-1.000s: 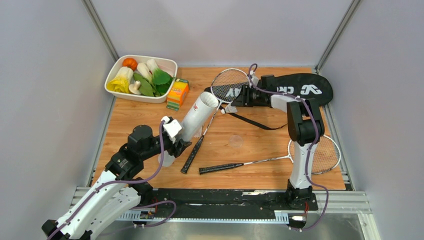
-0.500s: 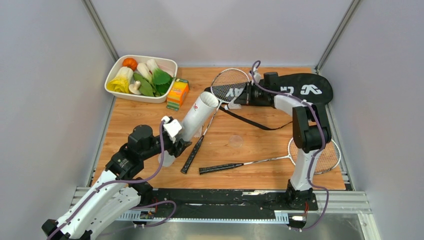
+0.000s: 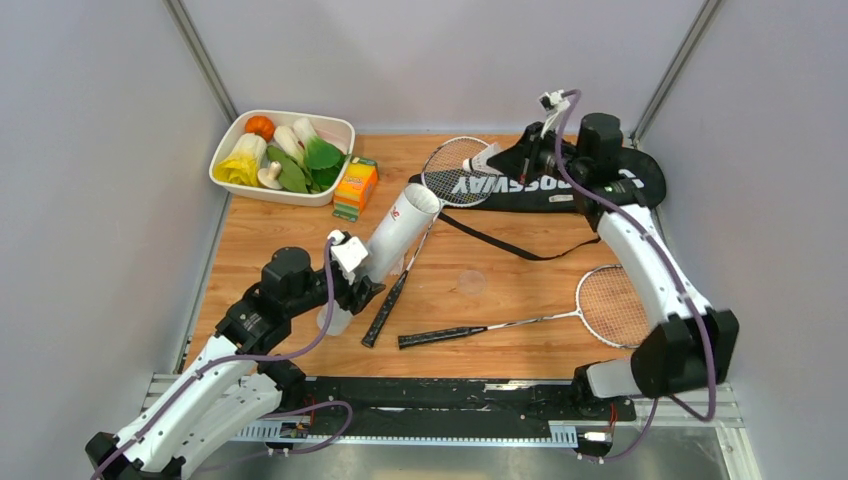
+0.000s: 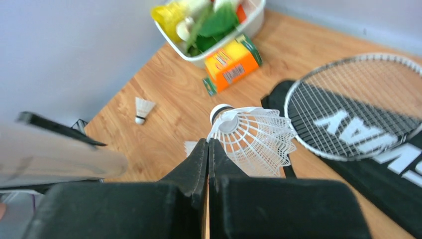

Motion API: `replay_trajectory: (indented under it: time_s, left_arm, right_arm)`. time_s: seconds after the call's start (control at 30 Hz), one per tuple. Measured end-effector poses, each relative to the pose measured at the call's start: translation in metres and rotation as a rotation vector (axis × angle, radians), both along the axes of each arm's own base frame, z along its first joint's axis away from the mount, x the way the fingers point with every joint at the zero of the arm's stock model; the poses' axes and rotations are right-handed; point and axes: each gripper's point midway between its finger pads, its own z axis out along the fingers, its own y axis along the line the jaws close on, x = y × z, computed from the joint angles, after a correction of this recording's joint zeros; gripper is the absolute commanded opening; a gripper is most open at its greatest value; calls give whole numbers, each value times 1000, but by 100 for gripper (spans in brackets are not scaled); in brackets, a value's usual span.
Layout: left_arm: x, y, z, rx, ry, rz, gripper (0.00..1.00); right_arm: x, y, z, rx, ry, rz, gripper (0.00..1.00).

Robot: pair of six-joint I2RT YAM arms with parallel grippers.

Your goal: Pack up the badminton gear

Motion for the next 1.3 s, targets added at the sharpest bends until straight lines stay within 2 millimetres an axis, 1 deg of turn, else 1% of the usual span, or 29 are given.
replay_trajectory:
  time_s: [0.03,0.07,0.17,0.27,0.33,0.4,0.5,0.63,0.77,0.9,1.07,1.17,1.3]
  left_arm:
    - [0,0,-1,2,4,0,63]
    - [0,-1,-2,5,7,-1,63]
    - [2,-1,-7,17,24,-2,63]
    - [2,-1,-13,33,43,-2,64]
    - [2,-2,-17,42,54,-5,64]
    - [2,-2,-20,53,61,-13,64]
    - [2,-4,-26,73,83,-23,64]
    - [1,-6,-26,86,104,-42,64]
    - [1,-9,-17,85,92,-59,64]
    - [1,-11,-9,80,69,-80,63]
    - [-3,-14,-13,108,60,-125,63]
    - [-4,-14,-14,131,51,-143,63]
    - [-3,-14,-12,145,34,-151,63]
  right_arm:
    - [-9,-2,16,4,-42,-1,0]
    - [-24,0,36,11,-95,13,0]
    - [-62,2,84,35,-224,58,0]
    - [-95,6,122,59,-328,121,0]
    - [-111,8,138,69,-376,163,0]
    - [-123,12,145,71,-396,202,0]
    - [-132,17,141,63,-378,245,0]
    - [-137,24,126,46,-320,300,0]
    - [-143,37,108,25,-264,365,0]
    - [-160,54,94,3,-238,453,0]
    - [-175,66,86,-9,-231,521,0]
    - [-176,68,83,-13,-223,533,0]
    - [-178,75,79,-15,-209,557,0]
